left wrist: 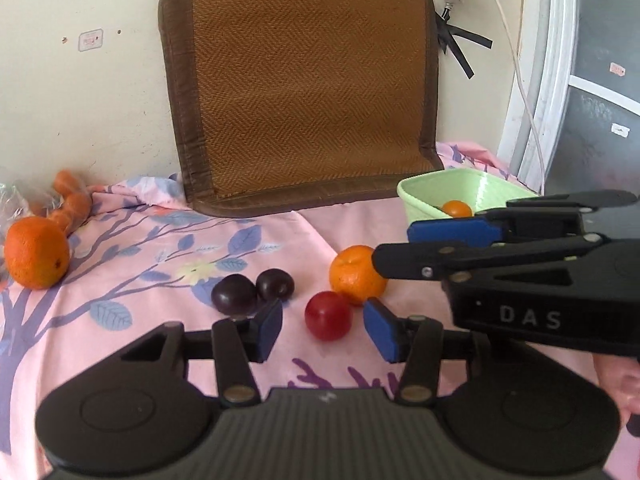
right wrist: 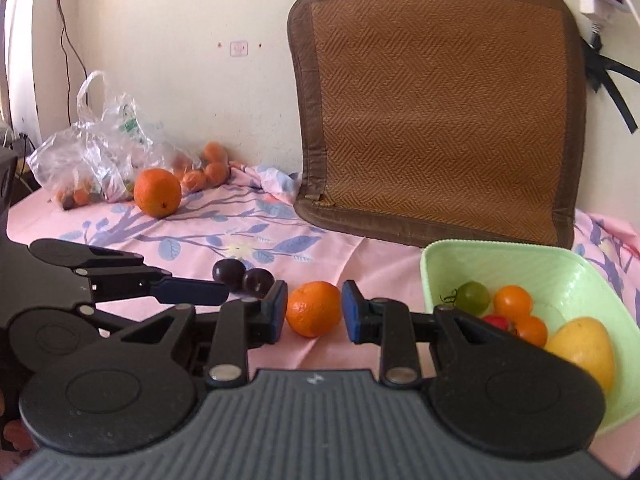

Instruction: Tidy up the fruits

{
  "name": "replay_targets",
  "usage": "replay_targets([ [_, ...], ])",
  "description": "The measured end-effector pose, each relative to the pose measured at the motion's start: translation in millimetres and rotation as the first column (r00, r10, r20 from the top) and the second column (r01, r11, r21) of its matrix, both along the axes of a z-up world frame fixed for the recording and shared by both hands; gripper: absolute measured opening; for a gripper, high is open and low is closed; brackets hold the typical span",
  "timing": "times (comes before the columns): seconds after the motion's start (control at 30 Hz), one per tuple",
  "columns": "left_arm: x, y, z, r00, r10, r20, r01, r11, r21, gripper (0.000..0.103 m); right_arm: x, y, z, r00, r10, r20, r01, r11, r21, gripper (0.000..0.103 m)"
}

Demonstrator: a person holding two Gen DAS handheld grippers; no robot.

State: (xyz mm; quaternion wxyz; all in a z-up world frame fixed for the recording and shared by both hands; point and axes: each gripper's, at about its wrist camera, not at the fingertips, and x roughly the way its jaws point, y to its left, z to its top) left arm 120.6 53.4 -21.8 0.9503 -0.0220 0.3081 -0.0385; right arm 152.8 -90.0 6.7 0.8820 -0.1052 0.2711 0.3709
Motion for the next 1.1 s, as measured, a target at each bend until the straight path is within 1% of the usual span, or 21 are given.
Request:
replay_targets([
  [0.13, 9, -2, -7, 1.0, 0.002, -0.016, -0.002, 1.0, 0.009, 0.046, 15, 5, -5, 0.999, 0.026, -0.045, -0.028, 0.999, -0.029, 0.033],
  [0.17, 11, -2, -9, 1.0, -0.003, -0.027, 0.003, 1.0, 0.006, 0.044, 17, 7, -6, 0.998, 0.025, -0.052, -0.026, 0.999, -0.035, 0.034],
  [0.2, 13, -2, -10, 0.999, -0.007, -0.039, 0.007, 1.0, 0.004, 0.04, 20, 9, -8, 0.998, 0.021, -0.06, -0.024, 0.999, -0.043, 0.045],
  [0.23, 13, -2, -11, 0.999, -0.009, -0.042, 0.009, 1.0, 0.005, 0.037, 23, 11, -9, 0.998, 0.016, -0.065, -0.019, 0.999, -0.048, 0.051],
  [0.27, 12, -3, -11, 0.999, -0.012, -0.041, 0.012, 1.0, 0.007, 0.028, 25, 12, -11, 0.997, 0.011, -0.07, -0.015, 0.998, -0.055, 0.057],
  [0.3, 11, -3, -11, 0.999, -0.017, -0.038, 0.017, 1.0, 0.008, 0.028, 26, 15, -13, 0.997, 0.015, -0.078, -0.021, 0.997, -0.068, 0.058],
  [0.33, 10, -3, -11, 0.999, -0.017, -0.037, 0.018, 1.0, 0.011, 0.028, 26, 17, -15, 0.998, 0.018, -0.068, -0.023, 0.997, -0.071, 0.059],
  [0.37, 7, -3, -11, 0.999, -0.02, -0.034, 0.021, 1.0, 0.013, 0.028, 25, 21, -16, 0.998, 0.019, -0.055, -0.024, 0.996, -0.089, 0.058],
  [0.4, 5, -4, -10, 0.999, -0.024, -0.034, 0.024, 1.0, 0.018, 0.028, 24, 23, -16, 0.999, 0.024, -0.041, -0.028, 0.994, -0.102, 0.043],
  [0.43, 2, -6, -10, 0.999, -0.026, -0.034, 0.027, 0.999, 0.021, 0.028, 22, 23, -14, 0.998, 0.046, -0.039, -0.05, 0.994, -0.098, 0.041],
  [0.47, -3, -7, -10, 0.999, -0.03, -0.035, 0.03, 0.999, 0.023, 0.028, 21, 23, -12, 0.998, 0.043, -0.048, -0.048, 0.994, -0.1, 0.04],
  [0.5, -7, -8, -9, 0.999, -0.032, -0.035, 0.033, 0.999, 0.022, 0.028, 17, 22, -11, 0.999, 0.038, -0.037, -0.042, 0.994, -0.099, 0.039],
  [0.6, -26, -10, -9, 0.999, -0.038, -0.035, 0.038, 0.999, 0.016, 0.028, -1, 13, -7, 0.999, 0.031, 0.026, -0.028, 0.995, -0.1, 0.039],
  [0.67, -42, -12, -7, 0.999, -0.042, -0.031, 0.042, 0.999, 0.013, 0.028, -14, 2, -3, 0.999, 0.026, 0.047, -0.023, 0.998, -0.064, 0.039],
  [0.8, -72, -16, -5, 0.998, -0.056, -0.021, 0.056, 0.998, -0.006, 0.028, -50, -29, 4, 0.995, -0.015, 0.099, 0.014, 1.0, 0.007, 0.037],
  [0.83, -79, -18, -5, 0.998, -0.059, -0.018, 0.059, 0.998, -0.009, 0.028, -58, -36, 3, 0.995, -0.025, 0.097, 0.023, 1.0, 0.02, 0.036],
  [0.87, -85, -19, -5, 0.998, -0.063, -0.016, 0.063, 0.998, -0.013, 0.028, -66, -43, 2, 0.995, -0.035, 0.096, 0.033, 0.999, 0.03, 0.021],
  [0.9, -90, -21, -5, 0.998, -0.068, -0.015, 0.068, 0.998, -0.017, 0.028, -75, -51, 1, 0.994, -0.044, 0.095, 0.041, 0.999, 0.034, 0.016],
  [0.97, -100, -25, -5, 0.997, -0.081, -0.013, 0.081, 0.996, -0.026, 0.028, -89, -64, -1, 0.995, -0.061, 0.085, 0.058, 0.997, 0.042, 0.016],
  [1.03, -107, -29, -7, 0.996, -0.093, -0.012, 0.092, 0.995, -0.029, 0.028, -97, -70, -6, 0.996, -0.058, 0.064, 0.056, 0.998, 0.029, 0.017],
  [1.1, -110, -32, -10, 0.996, -0.085, -0.007, 0.085, 0.996, -0.012, 0.03, -103, -74, -7, 0.994, -0.066, 0.087, 0.064, 0.997, 0.03, 0.017],
])
